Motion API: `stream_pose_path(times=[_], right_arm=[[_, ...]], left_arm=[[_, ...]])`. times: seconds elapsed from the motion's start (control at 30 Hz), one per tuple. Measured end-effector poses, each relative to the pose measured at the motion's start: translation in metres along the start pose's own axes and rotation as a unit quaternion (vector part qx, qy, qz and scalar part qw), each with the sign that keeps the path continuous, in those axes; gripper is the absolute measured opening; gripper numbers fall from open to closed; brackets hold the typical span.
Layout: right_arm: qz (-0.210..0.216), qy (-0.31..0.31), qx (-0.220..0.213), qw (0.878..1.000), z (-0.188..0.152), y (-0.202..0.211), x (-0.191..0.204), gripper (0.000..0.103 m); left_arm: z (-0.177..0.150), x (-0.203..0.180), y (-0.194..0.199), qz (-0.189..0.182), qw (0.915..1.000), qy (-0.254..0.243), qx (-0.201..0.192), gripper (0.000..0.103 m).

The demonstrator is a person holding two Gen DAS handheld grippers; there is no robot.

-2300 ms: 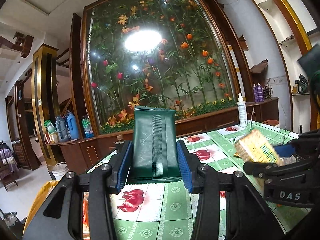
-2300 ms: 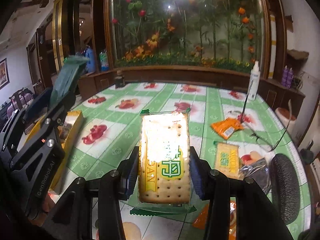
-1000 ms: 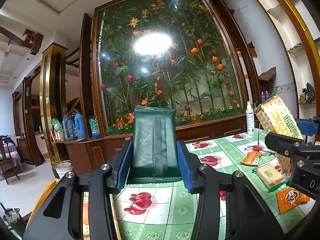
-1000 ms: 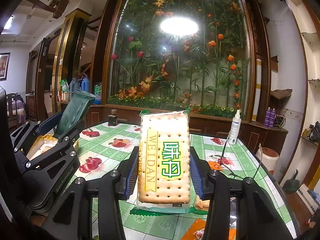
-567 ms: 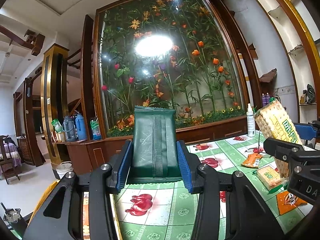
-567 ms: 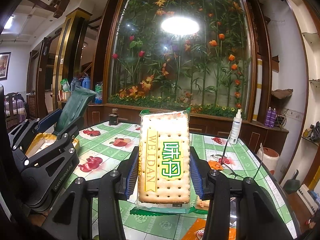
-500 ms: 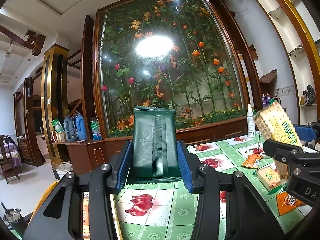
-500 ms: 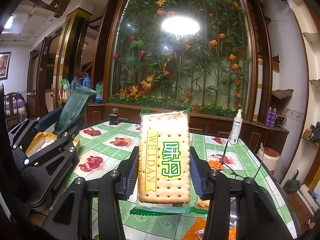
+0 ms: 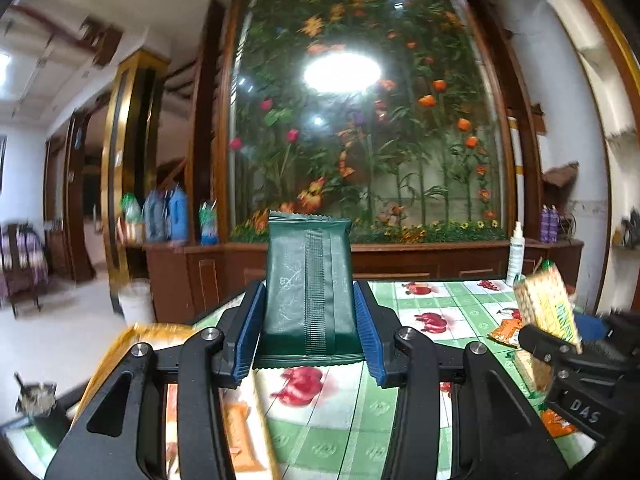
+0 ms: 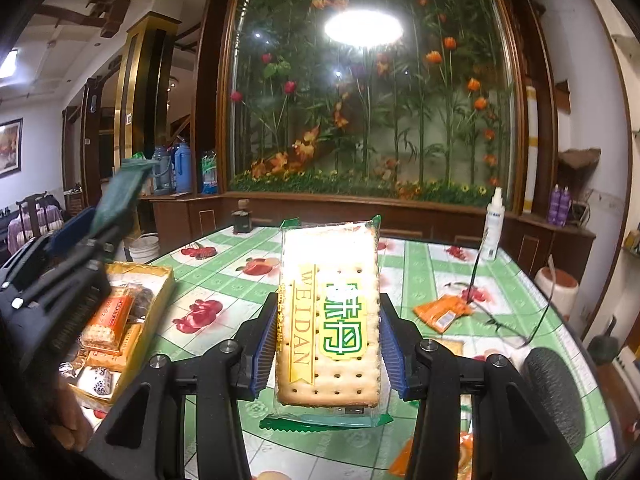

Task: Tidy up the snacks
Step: 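Carry the green packet and WEIDAN pack over the tray with both grippers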

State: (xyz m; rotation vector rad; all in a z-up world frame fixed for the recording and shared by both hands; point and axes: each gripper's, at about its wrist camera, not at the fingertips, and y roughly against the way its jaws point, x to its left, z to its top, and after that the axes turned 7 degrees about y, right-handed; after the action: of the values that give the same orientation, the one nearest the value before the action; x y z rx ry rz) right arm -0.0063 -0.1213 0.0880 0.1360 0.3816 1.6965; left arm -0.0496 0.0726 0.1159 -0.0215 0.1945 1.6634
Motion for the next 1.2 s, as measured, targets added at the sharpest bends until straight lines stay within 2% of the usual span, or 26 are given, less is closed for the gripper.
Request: stream_pose_path(times=[0.17,0.3,0.43,0.57,0.73,0.87,1.07,1.2], right_arm=[[0.041,-0.009,0.016,0.999,0.003,-0.004,0.025,0.047],[0.101,-0.009,0.023,0.995,0.008,-0.003,0.067,0.047],[0.163,0.006,0.04,0.986,0.011,-0.009,0.113,0.047],[0.207,0.027,0.071,0.975,0.007,-0.023,0.151,0.047],[0.248,0.031,0.117,0.961,-0.002,-0.045,0.179,0.047],[0.264,0.035,0.143,0.953,-0.008,-0.062,0.191,0.046],[0.273,0.039,0.17,0.946,-0.012,-0.081,0.2,0.046],[0.271,0.045,0.17,0.946,-0.015,-0.079,0.204,0.046]], left_arm=[[0.001,0.044,0.001,0.013,0.9961,0.069,0.053,0.043],[-0.004,0.075,-0.006,0.042,0.9925,0.073,0.089,0.043],[-0.014,0.107,-0.021,0.048,0.9815,0.111,0.148,0.043],[-0.029,0.125,-0.037,0.068,0.9724,0.12,0.188,0.043],[-0.042,0.135,-0.049,0.083,0.966,0.134,0.205,0.043],[-0.05,0.15,-0.055,0.091,0.958,0.163,0.218,0.043],[-0.052,0.153,-0.053,0.103,0.9578,0.162,0.215,0.043],[-0.054,0.154,-0.054,0.099,0.9574,0.158,0.22,0.043]])
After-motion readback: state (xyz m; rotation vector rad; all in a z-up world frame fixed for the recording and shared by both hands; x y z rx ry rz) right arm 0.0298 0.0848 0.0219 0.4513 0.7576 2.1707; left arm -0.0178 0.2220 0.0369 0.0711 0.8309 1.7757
